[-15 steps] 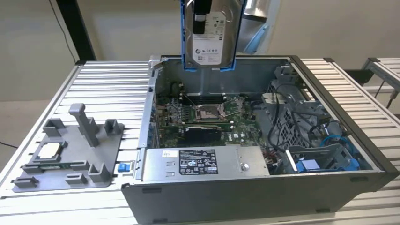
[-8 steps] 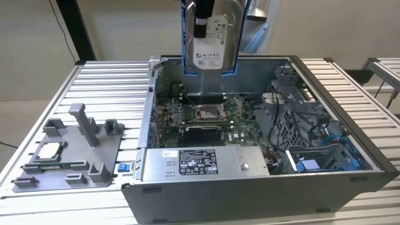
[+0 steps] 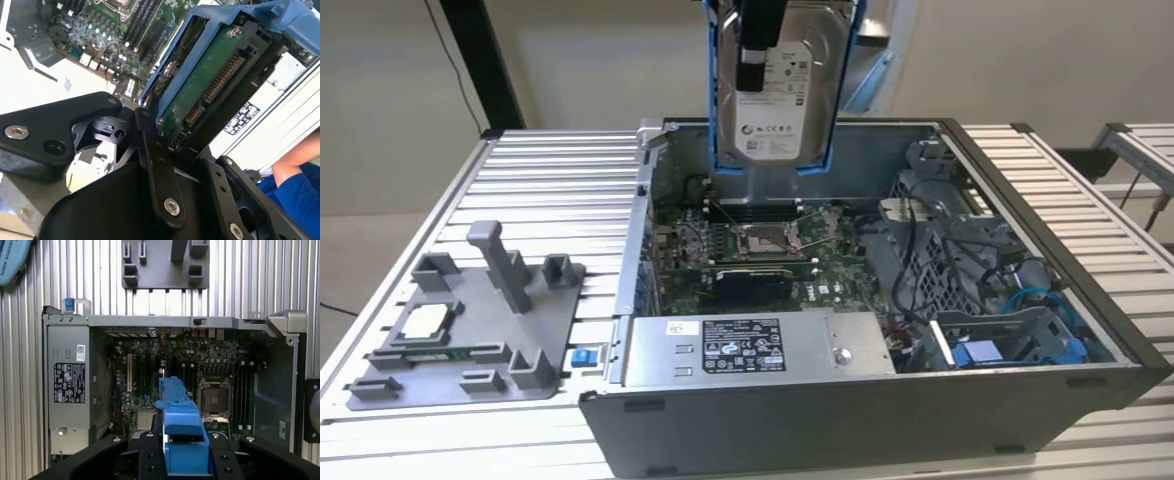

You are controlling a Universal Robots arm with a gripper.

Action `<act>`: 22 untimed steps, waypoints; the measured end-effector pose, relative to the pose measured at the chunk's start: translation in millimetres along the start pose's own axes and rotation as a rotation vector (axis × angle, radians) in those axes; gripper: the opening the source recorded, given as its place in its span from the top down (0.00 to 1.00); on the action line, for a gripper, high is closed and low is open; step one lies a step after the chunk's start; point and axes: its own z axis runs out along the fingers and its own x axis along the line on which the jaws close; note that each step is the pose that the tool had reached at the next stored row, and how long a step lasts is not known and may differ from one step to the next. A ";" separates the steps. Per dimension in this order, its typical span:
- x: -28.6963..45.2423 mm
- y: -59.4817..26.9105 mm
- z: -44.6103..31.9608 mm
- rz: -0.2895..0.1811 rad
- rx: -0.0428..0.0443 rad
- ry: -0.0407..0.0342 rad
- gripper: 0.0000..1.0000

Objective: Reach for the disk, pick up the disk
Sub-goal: 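Pick up the disk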

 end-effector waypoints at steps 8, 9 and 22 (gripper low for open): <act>22.3 -2.0 -0.2 0.002 -0.0055 0.0000 1.00; 25.2 -2.2 -0.2 0.002 -0.0062 0.0001 1.00; 61.6 -5.5 -0.5 0.006 -0.0145 0.0001 1.00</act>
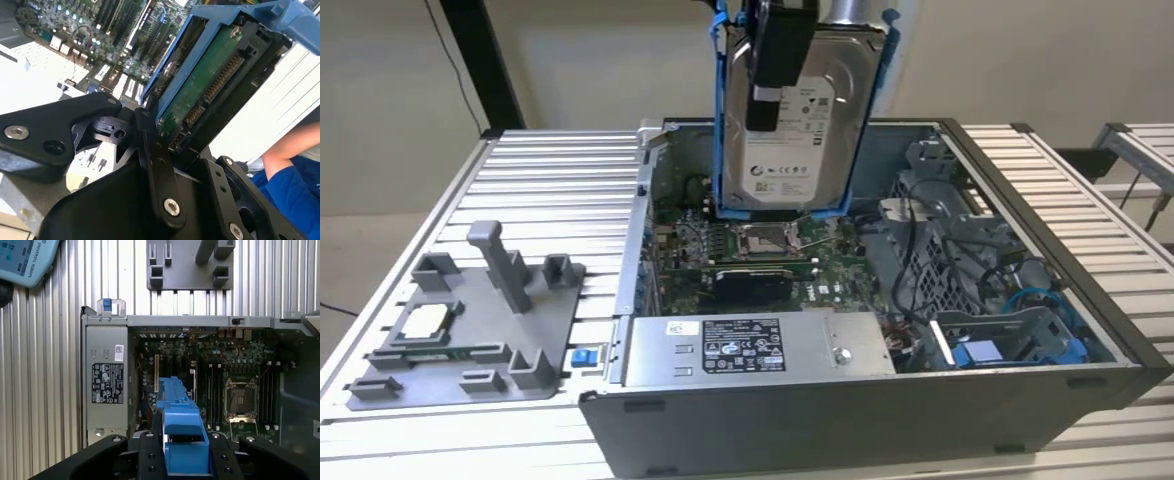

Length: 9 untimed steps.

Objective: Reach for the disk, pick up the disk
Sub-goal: 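Pick up the disk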

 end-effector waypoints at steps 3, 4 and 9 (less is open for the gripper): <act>8.4 -1.0 -0.1 0.001 -0.0021 0.0000 1.00; 11.1 -1.3 -0.1 0.001 -0.0028 0.0000 1.00; 24.6 -3.0 -0.2 0.002 -0.0064 0.0000 1.00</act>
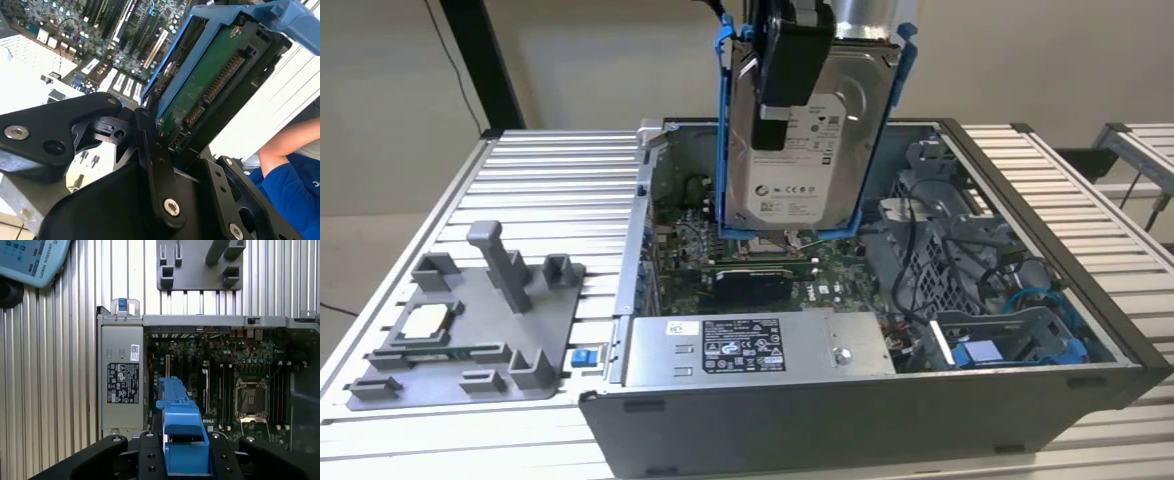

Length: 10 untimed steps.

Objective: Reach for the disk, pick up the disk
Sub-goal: 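Pick up the disk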

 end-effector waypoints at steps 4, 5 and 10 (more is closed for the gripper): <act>10.5 -1.6 -0.1 0.001 -0.0028 0.0001 1.00; 11.9 -3.1 -0.1 0.001 -0.0032 0.0000 1.00; 12.3 -20.0 -0.3 0.001 -0.0048 0.0001 1.00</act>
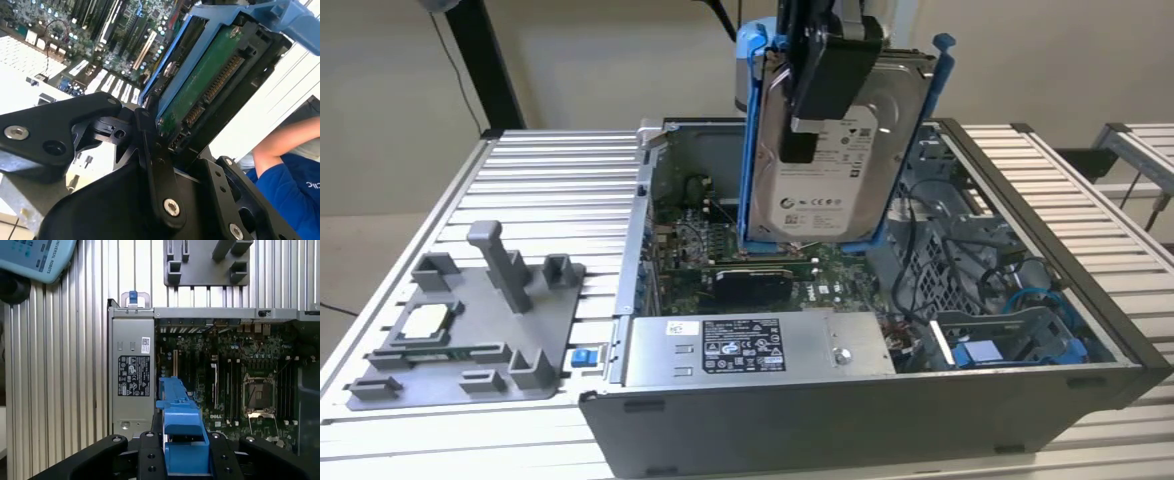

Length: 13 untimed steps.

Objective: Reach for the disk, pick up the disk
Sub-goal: 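Pick up the disk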

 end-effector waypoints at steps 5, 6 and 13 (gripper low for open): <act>0.7 -17.5 -0.5 0.000 -0.0011 0.0001 1.00; 0.8 -21.2 -0.7 0.000 -0.0013 0.0002 1.00; 3.7 -43.5 -1.3 0.000 -0.0025 0.0001 1.00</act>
